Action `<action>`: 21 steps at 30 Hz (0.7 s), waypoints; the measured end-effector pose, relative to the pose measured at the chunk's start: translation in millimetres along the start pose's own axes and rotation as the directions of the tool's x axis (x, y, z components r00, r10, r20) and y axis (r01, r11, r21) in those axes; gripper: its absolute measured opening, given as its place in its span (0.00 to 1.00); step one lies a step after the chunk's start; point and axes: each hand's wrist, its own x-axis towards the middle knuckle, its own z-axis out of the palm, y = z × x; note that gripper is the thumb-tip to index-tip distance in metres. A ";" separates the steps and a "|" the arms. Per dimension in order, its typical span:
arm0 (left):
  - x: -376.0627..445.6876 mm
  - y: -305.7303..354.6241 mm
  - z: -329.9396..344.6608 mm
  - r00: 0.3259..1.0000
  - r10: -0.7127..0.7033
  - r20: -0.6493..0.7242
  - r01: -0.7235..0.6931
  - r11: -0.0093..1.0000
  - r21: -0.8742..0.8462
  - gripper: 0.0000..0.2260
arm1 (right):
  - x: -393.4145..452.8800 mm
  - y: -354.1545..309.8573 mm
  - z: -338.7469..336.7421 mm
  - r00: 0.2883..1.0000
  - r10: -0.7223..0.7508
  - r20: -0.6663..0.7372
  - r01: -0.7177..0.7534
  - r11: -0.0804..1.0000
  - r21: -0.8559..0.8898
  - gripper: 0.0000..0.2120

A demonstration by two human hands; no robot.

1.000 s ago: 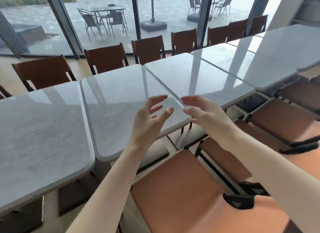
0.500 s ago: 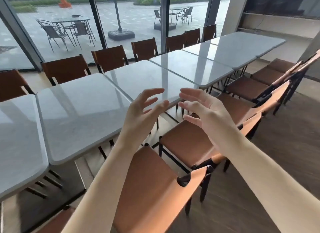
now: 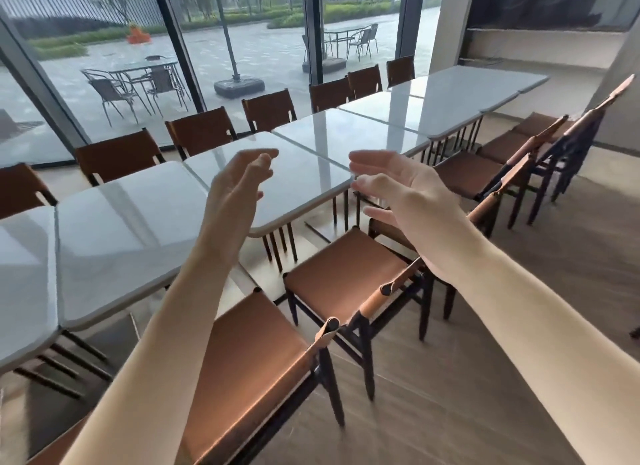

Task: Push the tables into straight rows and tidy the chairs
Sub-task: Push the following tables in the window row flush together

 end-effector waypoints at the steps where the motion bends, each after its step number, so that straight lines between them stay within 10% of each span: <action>1: -0.1 3.3 5.0 1.000 0.004 0.001 -0.004 1.000 0.003 0.15 | -0.5 1.4 -5.1 1.000 -0.004 0.003 0.004 1.000 0.004 0.13; 21: 86.0 -10.5 101.8 1.000 -0.009 -0.021 0.011 0.997 0.072 0.07 | 91.0 45.8 -124.3 0.999 0.039 -0.025 -0.038 0.999 0.027 0.12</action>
